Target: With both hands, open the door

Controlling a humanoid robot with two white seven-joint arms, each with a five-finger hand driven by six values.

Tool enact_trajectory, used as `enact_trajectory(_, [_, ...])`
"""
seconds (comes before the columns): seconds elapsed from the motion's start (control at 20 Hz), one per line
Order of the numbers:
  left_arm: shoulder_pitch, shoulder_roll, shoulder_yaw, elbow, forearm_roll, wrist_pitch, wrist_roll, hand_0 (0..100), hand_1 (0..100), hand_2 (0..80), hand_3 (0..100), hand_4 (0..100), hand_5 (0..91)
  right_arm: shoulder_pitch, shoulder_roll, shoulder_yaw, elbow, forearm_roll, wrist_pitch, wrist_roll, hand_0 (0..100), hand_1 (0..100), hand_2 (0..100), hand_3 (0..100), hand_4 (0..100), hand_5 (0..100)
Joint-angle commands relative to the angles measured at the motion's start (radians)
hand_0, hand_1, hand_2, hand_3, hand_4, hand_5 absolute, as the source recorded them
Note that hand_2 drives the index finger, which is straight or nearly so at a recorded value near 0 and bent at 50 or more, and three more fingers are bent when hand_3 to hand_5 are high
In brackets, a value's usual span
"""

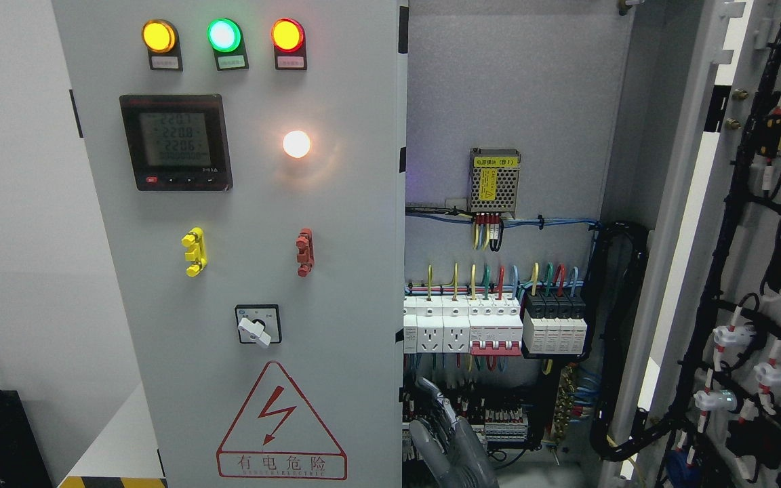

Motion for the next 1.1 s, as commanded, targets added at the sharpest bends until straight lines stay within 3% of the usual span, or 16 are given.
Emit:
enact_trajectory(0.0, [0.018,0.0,0.0,0.001,0.0,0.001,0.0,12,39,0.0,0,0,0.0,-0.019,-0.02,0.006,0.022,-0.01,0.003,0.005,12,39,0,0,0,0])
enact_trajectory(0.25, [0.018,0.0,0.0,0.0,0.0,0.001,0.0,12,39,0.0,0,0,0.0,-0.044,-0.02,-0.002,0.04,-0.013,0.003,0.008,12,39,0,0,0,0])
enact_trajectory(0.35, [0.018,0.0,0.0,0.001,0.0,-0.001,0.0,12,39,0.0,0,0,0.0,-0.045,-0.02,-0.002,0.05,-0.012,0.003,0.052,12,39,0,0,0,0])
enact_trajectory(0.8, [0.018,0.0,0.0,0.0,0.0,-0.001,0.0,12,39,0.0,0,0,0.0,-0.081,-0.029,-0.004,0.099,-0.067,0.003,0.068,12,39,0,0,0,0])
enact_trajectory(1.05, [0.018,0.0,0.0,0.001,0.0,0.001,0.0,12,39,0.0,0,0,0.0,-0.082,-0.031,-0.003,0.099,-0.069,0.003,0.099,12,39,0,0,0,0])
